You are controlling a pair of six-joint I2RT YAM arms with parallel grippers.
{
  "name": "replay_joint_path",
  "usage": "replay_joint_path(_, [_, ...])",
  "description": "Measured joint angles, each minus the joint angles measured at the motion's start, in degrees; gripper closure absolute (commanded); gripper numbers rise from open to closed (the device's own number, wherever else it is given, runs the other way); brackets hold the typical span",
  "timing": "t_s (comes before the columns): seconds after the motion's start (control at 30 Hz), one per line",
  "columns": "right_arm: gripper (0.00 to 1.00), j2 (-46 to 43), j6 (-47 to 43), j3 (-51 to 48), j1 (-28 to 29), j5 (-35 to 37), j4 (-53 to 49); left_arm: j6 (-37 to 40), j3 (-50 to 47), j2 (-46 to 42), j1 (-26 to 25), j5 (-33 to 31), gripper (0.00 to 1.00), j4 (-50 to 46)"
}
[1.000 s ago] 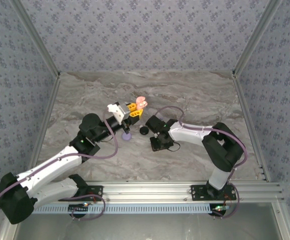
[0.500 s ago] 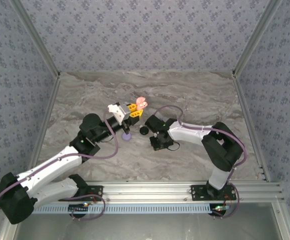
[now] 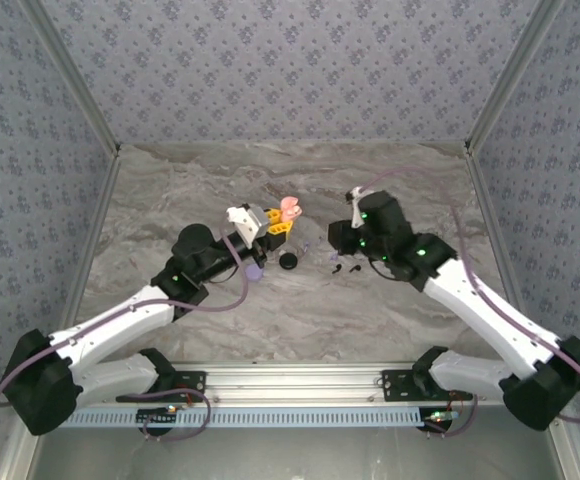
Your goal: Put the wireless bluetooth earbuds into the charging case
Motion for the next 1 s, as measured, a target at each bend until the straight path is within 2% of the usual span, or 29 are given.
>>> replay_joint_path(0.27, [0.77,-4.0,-2.2,8.7,-0.3,-5.1,6.1,-0.9,0.8,4.2,0.0,2.2,1.0,2.2])
replay_joint_path(0.5, [0.78,-1.6,-2.5,9.0,0.9,-7.8,10.6,-2.1,1.6,5.5,0.0,3.4,1.0,4.3])
replay_joint_path(1.0, [0.78,2.4,-2.3,8.2,4.0,-8.9,16.2,-4.9,1.8,5.9,0.0,3.9,1.0,6.1])
